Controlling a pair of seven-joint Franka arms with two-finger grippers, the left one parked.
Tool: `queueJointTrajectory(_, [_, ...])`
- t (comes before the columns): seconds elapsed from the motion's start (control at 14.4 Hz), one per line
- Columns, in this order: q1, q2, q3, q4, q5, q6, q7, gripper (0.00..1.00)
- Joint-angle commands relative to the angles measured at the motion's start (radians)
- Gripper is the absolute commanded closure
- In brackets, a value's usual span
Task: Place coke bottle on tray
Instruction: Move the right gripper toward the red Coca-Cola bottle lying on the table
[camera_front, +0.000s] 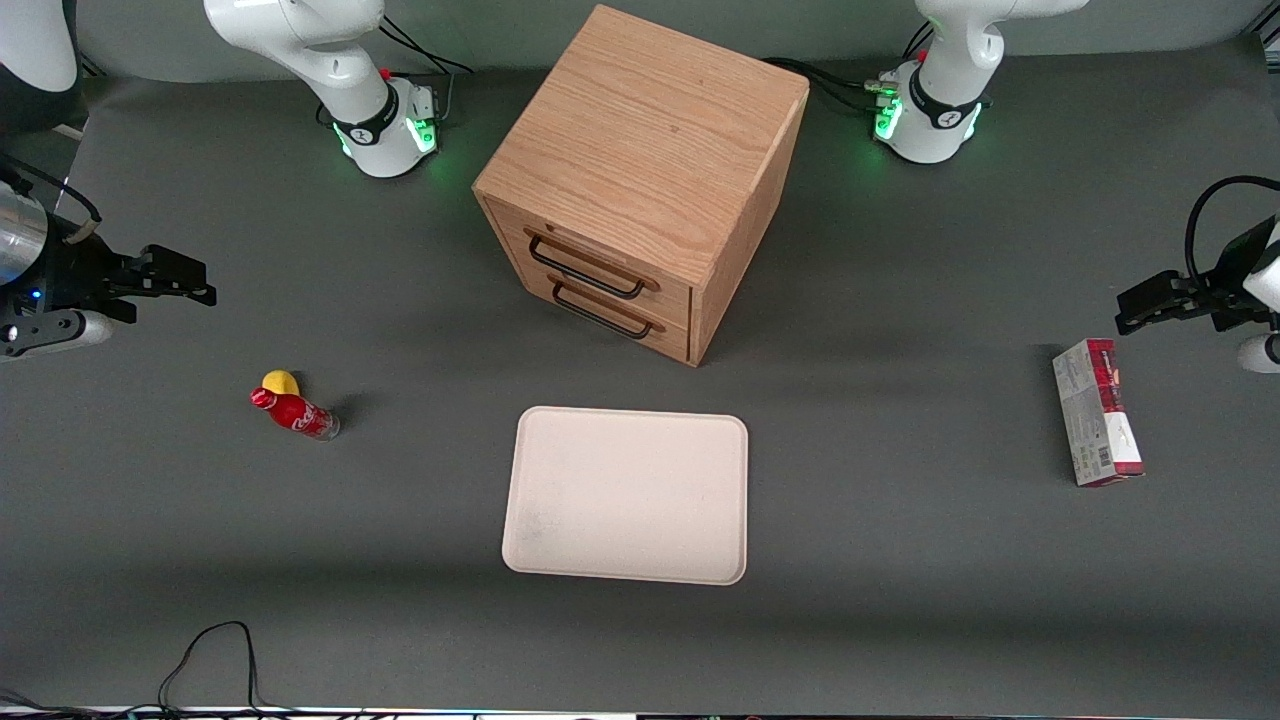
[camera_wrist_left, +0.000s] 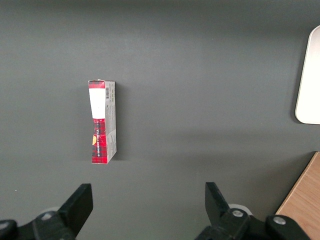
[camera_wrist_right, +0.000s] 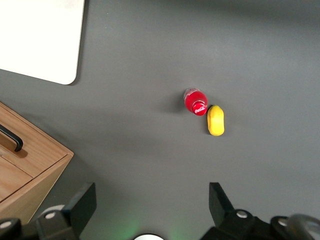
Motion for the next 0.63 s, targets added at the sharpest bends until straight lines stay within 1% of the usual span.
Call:
queueJointTrajectory(0.0, [0.000,0.022,-0.006,0.036,0.011,-0.026,0.011,0.00])
queueJointTrajectory(0.14, [-0.004,0.021,-0.009,0.031,0.005,-0.051,0.004,0.00])
queueJointTrajectory(0.28, [-0.003,0.019,-0.046,0.026,-0.021,-0.051,-0.071,0.00])
queueJointTrajectory(0.42, [-0.004,0.024,-0.080,0.038,-0.023,-0.033,-0.095,0.00])
queueJointTrajectory(0.56, [-0.012,0.045,-0.083,0.054,-0.023,-0.025,-0.095,0.00])
